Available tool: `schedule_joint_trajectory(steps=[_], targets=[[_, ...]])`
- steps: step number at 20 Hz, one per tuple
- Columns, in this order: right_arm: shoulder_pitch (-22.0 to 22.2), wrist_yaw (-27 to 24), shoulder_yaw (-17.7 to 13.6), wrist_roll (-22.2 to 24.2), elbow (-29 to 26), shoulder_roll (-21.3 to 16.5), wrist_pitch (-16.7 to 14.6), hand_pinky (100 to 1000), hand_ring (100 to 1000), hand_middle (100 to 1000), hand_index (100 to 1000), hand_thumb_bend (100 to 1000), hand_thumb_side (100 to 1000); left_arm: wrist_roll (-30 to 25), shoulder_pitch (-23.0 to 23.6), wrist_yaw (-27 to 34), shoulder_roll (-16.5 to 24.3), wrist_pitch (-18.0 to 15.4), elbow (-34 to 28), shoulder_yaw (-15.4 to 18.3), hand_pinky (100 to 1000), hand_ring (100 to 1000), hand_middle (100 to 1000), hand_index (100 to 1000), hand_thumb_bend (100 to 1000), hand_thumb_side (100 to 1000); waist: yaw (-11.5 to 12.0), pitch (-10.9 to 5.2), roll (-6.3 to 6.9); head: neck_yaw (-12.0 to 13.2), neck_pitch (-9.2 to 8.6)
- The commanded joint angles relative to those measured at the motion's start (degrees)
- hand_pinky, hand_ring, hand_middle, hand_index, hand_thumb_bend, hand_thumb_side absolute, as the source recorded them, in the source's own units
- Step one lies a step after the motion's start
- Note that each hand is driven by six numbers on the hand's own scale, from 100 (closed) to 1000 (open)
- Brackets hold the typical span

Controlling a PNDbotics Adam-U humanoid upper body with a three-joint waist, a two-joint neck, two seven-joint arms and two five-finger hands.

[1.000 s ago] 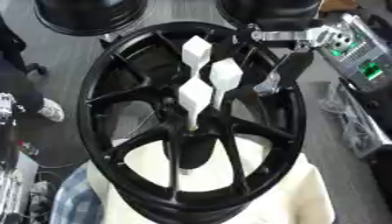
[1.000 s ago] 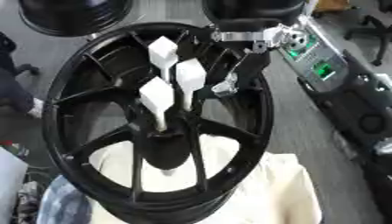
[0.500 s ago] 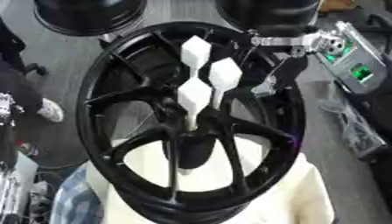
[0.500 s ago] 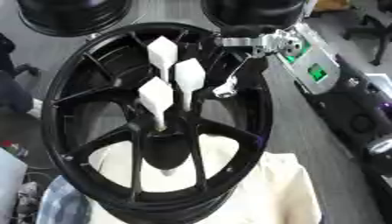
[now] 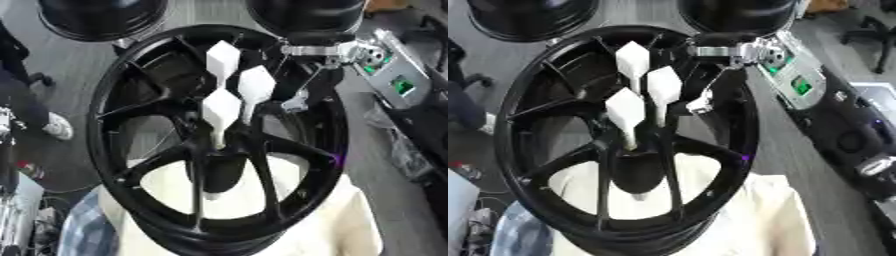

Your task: Pull the pin out of the wheel hub.

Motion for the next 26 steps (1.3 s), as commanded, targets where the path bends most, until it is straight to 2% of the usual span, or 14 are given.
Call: schedule_joint_trajectory(steps=[1,5,8,10,15,16,18,23,26], targets=[[-1.41,-0.07,-0.72,-0.25,-0.11,-0.48,-0.04,834,832,784,844,423,454,-0.23,-0.68,0.11,0.26,-0.07,-1.05,-0.13,748,806,697,822,372,834,0.11,-0.67,0.1,-0.19,0.15],[-1.64,-0.16,-0.76,-0.4,-0.08,-0.21,0.05,833,831,781,834,421,456,-0.24,-0.71,0.11,0.26,-0.06,-1.04,-0.16,748,805,697,822,373,834,0.23,-0.64,0.09,-0.24,0.2],[-1.76,-0.07,-0.85,-0.66,0.04,-0.02,0.15,833,829,776,808,379,450,-0.26,-0.75,0.12,0.25,-0.07,-1.06,-0.19,748,805,696,822,373,834,0.27,-0.64,0.11,-0.3,0.18],[-1.82,-0.02,-0.93,-0.99,0.22,0.1,0.2,832,826,772,775,323,405,-0.28,-0.77,0.13,0.24,-0.07,-1.06,-0.2,749,805,696,822,373,834,0.28,-0.65,0.14,-0.34,0.17],[-1.97,0.12,-1.2,-2.28,0.32,0.15,0.21,830,818,758,656,159,216,-0.26,-0.75,0.15,0.22,-0.06,-1.06,-0.18,749,804,696,822,374,834,0.27,-0.66,0.16,-0.33,0.2],[-1.98,0.18,-1.23,-2.45,0.35,0.14,0.22,830,818,758,651,155,210,-0.27,-0.73,0.15,0.21,-0.06,-1.06,-0.18,749,804,696,822,374,834,0.26,-0.66,0.16,-0.33,0.22],[-1.99,0.28,-1.29,-2.71,0.42,0.13,0.23,829,816,753,576,122,163,-0.24,-0.72,0.15,0.21,-0.06,-1.07,-0.15,749,804,695,822,374,834,0.25,-0.67,0.14,-0.31,0.21],[-2.12,0.08,-1.5,-3.66,0.36,0.11,0.13,824,800,728,417,100,116,-0.19,-0.7,0.17,0.2,-0.05,-1.06,-0.12,749,803,695,822,375,833,0.22,-0.72,0.1,-0.28,0.24],[-2.32,-0.34,-1.61,-4.36,0.06,0.07,0.1,823,793,722,393,100,100,-0.18,-0.7,0.18,0.19,-0.04,-1.05,-0.1,749,803,695,822,376,833,0.21,-0.77,0.08,-0.27,0.21]])
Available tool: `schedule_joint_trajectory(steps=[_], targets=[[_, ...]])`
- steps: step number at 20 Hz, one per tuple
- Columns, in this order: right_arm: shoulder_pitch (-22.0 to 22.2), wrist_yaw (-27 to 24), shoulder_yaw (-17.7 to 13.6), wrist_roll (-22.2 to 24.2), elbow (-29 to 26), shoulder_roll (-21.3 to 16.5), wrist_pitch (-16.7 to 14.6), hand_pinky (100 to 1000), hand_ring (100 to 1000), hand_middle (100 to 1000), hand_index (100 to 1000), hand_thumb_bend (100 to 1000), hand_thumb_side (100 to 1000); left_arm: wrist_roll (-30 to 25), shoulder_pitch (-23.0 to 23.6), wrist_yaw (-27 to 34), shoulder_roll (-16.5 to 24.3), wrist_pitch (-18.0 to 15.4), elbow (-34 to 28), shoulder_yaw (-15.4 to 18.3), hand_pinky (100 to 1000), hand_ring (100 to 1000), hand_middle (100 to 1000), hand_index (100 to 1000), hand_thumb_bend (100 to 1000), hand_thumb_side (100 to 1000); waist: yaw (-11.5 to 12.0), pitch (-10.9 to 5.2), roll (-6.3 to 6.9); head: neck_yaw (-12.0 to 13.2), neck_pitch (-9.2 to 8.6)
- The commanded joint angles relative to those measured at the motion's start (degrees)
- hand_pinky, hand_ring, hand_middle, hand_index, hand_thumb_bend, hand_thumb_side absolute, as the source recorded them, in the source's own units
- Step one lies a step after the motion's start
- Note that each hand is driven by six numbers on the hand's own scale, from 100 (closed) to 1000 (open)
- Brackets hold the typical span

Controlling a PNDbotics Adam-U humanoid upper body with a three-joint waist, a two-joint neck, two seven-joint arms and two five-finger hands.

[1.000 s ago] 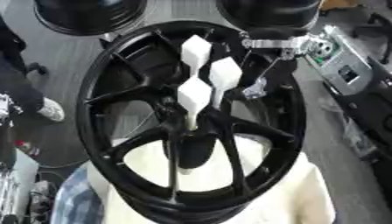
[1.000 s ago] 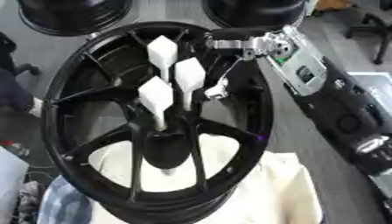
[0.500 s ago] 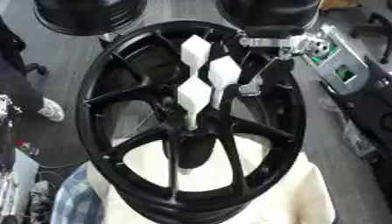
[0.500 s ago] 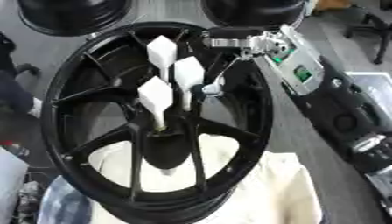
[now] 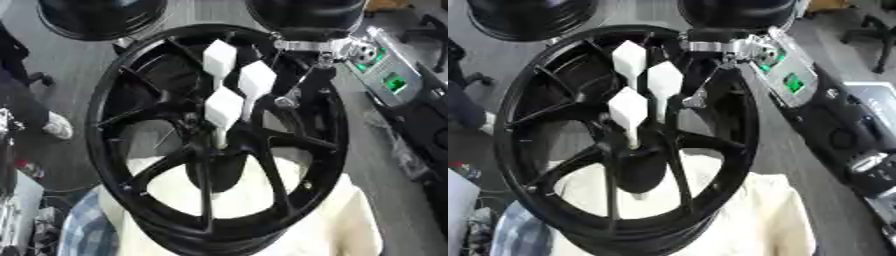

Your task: Pull the pin out of the wheel hub.

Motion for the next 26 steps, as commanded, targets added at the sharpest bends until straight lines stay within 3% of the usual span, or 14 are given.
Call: schedule_joint_trajectory(steps=[1,13,22,26], targets=[[-1.63,-0.6,-1.34,-1.1,-0.75,-0.79,-0.03,823,791,721,389,100,100,-0.15,-0.65,0.17,0.21,-0.05,-1.05,-0.07,749,803,695,822,376,833,-0.01,-0.87,0.07,-0.02,0.18],[-4.44,-8.07,-3.43,-0.75,-3.76,-3.08,3.3,825,781,713,371,100,100,-0.12,-0.45,0.17,0.43,0.01,-0.95,-0.04,749,802,694,822,378,832,-0.59,-1.24,-0.27,0.18,0.22],[-10.24,-12.79,-9.28,-3.89,-3.09,-6.97,5.52,827,777,709,372,100,100,0.01,0.11,0.08,0.98,0.09,-0.75,0.12,749,801,694,822,380,832,-1.5,-1.79,-1.1,0.8,0.72],[-9.11,-15.04,-12.43,-6.39,-4.2,-11.37,5.89,828,778,710,375,100,100,0.3,0.54,-0.08,1.28,0.16,-0.65,0.45,749,801,694,822,380,833,-2.66,-2.09,-1.57,1.62,1.02]])
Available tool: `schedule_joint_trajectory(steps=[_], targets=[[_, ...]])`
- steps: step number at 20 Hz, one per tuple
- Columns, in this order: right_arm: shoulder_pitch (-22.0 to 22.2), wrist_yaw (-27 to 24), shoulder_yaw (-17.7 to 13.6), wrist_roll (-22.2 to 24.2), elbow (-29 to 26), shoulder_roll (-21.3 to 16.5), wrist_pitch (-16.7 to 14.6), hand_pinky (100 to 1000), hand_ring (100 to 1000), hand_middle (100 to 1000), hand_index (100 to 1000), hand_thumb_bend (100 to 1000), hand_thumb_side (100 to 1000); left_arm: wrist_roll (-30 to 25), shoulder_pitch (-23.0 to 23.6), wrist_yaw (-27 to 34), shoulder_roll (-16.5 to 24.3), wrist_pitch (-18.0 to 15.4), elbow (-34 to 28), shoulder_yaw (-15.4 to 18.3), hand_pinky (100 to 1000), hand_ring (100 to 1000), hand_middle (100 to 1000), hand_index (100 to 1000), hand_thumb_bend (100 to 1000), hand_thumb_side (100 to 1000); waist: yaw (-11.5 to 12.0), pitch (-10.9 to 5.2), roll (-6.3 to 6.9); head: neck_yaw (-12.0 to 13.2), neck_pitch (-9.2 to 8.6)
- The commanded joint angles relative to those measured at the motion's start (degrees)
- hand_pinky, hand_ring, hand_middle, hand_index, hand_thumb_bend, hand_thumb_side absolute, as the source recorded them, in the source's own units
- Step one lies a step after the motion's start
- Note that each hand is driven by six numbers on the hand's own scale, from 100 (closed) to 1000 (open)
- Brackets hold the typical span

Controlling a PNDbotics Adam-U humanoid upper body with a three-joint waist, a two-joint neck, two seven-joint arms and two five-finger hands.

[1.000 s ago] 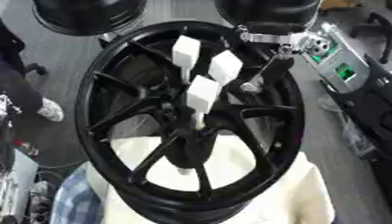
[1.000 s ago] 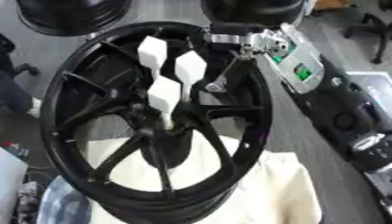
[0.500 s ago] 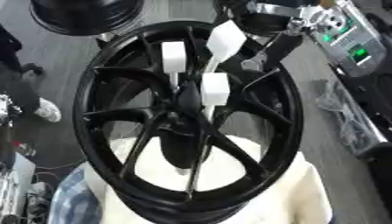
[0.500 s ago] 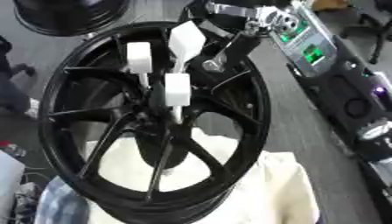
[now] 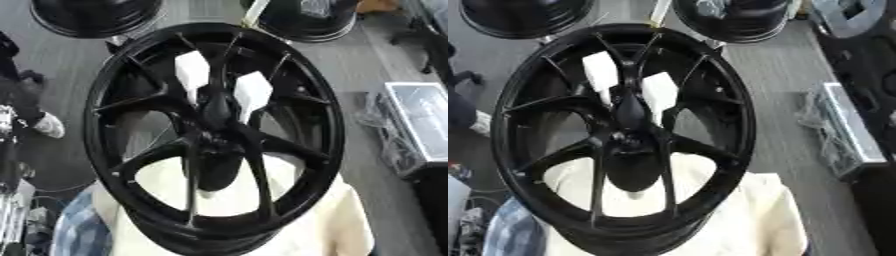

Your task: Pull the pin out of the wheel hub.

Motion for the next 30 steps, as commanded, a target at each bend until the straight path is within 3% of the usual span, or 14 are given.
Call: schedule_joint_trajectory(steps=[1,6,10,15,16,18,20,22,24,30], targets=[[0.87,-2.32,-3.68,-2.24,-2.18,-5.78,0.19,828,778,710,375,100,100,0.32,0.0,-0.1,1.22,0.11,-0.67,0.5,749,801,694,822,380,833,-0.62,-1.42,0.11,0.67,0.54],[7.98,-4.92,-9.94,-6.56,-5.03,-12.77,0.97,825,777,708,382,100,100,1.03,0.05,-0.13,1.2,0.11,-0.78,1.21,749,801,694,821,380,832,-2.22,-1.2,0.55,1.0,0.17],[14.21,-4.56,-16.07,-10.39,-2.8,-12.61,2.4,823,775,706,383,100,100,1.92,-0.1,-0.09,1.02,0.15,-0.93,2.08,748,801,694,821,378,832,-4.05,-0.73,1.37,1.59,-0.6],[21.96,-1.53,-23.82,-15.16,3.5,-8.79,4.5,821,778,706,435,100,100,2.83,-0.25,-0.22,1.12,0.19,-1.14,2.91,749,801,694,821,378,833,-5.71,-0.01,2.07,2.52,-1.18],[24.23,-0.49,-25.41,-16.48,4.5,-7.87,4.63,827,793,733,638,165,162,2.88,-0.3,-0.22,1.1,0.2,-1.16,2.92,748,801,694,821,377,833,-5.79,0.13,2.17,2.49,-1.27],[40.42,2.76,-29.23,-24.39,3.71,-3.39,3.92,833,811,768,802,247,289,2.28,-0.31,-0.12,0.85,0.28,-0.99,2.05,748,801,694,821,376,833,-4.63,-0.34,2.09,1.02,-0.68],[48.2,5.99,-31.04,-30.18,3.09,0.89,4.71,835,816,783,842,304,373,1.73,-0.36,-0.04,0.56,0.23,-0.89,1.54,748,801,694,821,376,833,-4.05,-0.54,2.22,0.33,-0.53],[51.31,7.29,-32.22,-34.42,3.42,4.93,5.62,834,817,795,868,357,476,1.59,-0.34,0.0,0.41,0.19,-0.87,1.52,749,801,694,821,375,833,-3.85,-0.57,2.51,0.15,-0.55],[52.8,7.35,-32.85,-37.9,3.75,8.09,6.17,832,813,793,869,361,503,1.65,-0.35,0.02,0.38,0.16,-0.9,1.59,749,801,694,821,375,833,-3.77,-0.58,2.72,-0.07,-0.51],[54.61,4.79,-32.34,-43.42,2.76,14.47,5.68,820,791,769,856,303,479,1.58,-0.51,0.19,-0.04,0.12,-0.89,1.55,749,801,694,820,373,834,-3.88,-0.69,2.99,-0.28,-0.56]])
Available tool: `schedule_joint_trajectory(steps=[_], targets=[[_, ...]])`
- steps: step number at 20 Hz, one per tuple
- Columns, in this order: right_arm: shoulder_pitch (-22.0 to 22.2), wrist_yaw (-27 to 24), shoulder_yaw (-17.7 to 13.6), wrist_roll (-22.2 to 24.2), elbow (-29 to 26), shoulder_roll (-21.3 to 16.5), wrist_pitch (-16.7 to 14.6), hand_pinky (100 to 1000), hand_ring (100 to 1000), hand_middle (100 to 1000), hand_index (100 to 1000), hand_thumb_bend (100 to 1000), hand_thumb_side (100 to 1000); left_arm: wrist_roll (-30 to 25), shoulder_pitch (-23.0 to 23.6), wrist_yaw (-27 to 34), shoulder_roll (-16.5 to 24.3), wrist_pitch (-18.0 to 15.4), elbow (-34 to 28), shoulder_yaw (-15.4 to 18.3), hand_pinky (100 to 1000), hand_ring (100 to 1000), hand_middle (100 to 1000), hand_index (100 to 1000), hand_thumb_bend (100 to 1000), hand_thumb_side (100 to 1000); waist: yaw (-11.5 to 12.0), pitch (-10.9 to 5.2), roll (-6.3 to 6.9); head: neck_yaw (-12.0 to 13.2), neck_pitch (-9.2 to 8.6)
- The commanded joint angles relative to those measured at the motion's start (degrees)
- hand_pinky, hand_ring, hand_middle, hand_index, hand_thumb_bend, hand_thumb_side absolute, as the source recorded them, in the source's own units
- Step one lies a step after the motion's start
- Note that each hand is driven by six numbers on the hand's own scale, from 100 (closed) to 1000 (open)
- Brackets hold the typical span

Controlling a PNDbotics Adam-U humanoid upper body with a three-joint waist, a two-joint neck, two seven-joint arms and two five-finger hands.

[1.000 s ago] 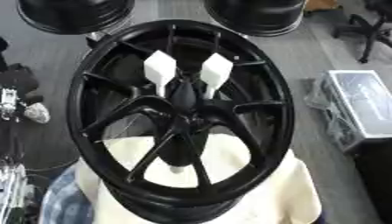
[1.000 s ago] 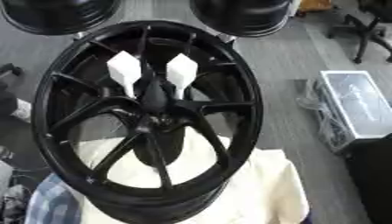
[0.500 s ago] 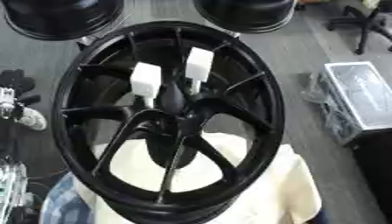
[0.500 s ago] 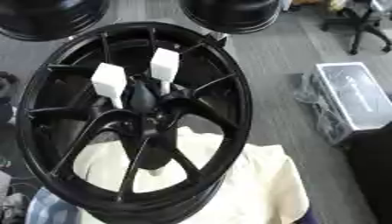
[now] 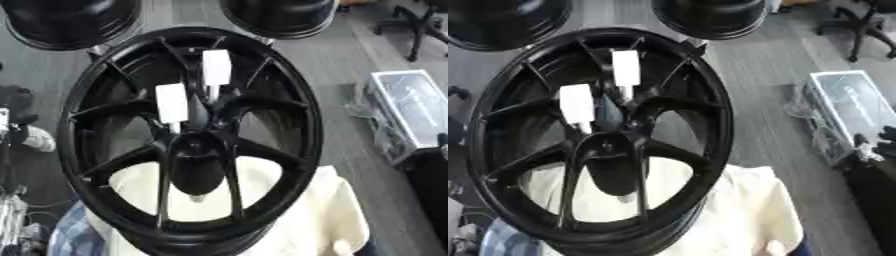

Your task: Pull the pin out of the wheel hub.

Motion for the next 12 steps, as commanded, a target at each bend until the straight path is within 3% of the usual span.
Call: schedule_joint_trajectory(steps=[1,7,12], targets=[[0.02,-1.1,0.02,-1.99,-2.29,1.2,-0.36,819,788,766,854,298,472,-0.19,-0.68,0.23,0.09,-0.09,-0.86,-0.14,749,801,694,820,373,834,-0.14,-1.05,0.03,-0.18,0.0],[0.22,-3.37,2.42,-2.61,-9.61,5.68,-0.98,809,774,751,852,246,446,-0.23,-0.89,0.37,-0.21,-0.15,-0.84,-0.21,749,801,693,819,372,834,-0.1,-0.89,0.39,0.33,-0.22],[-1.56,-5.6,6.84,-1.01,-17.16,8.46,-0.82,810,778,756,855,233,437,-0.49,-1.12,0.43,-0.48,-0.17,-0.81,-0.48,749,802,694,818,371,835,0.1,-0.57,0.39,0.54,-0.37]])
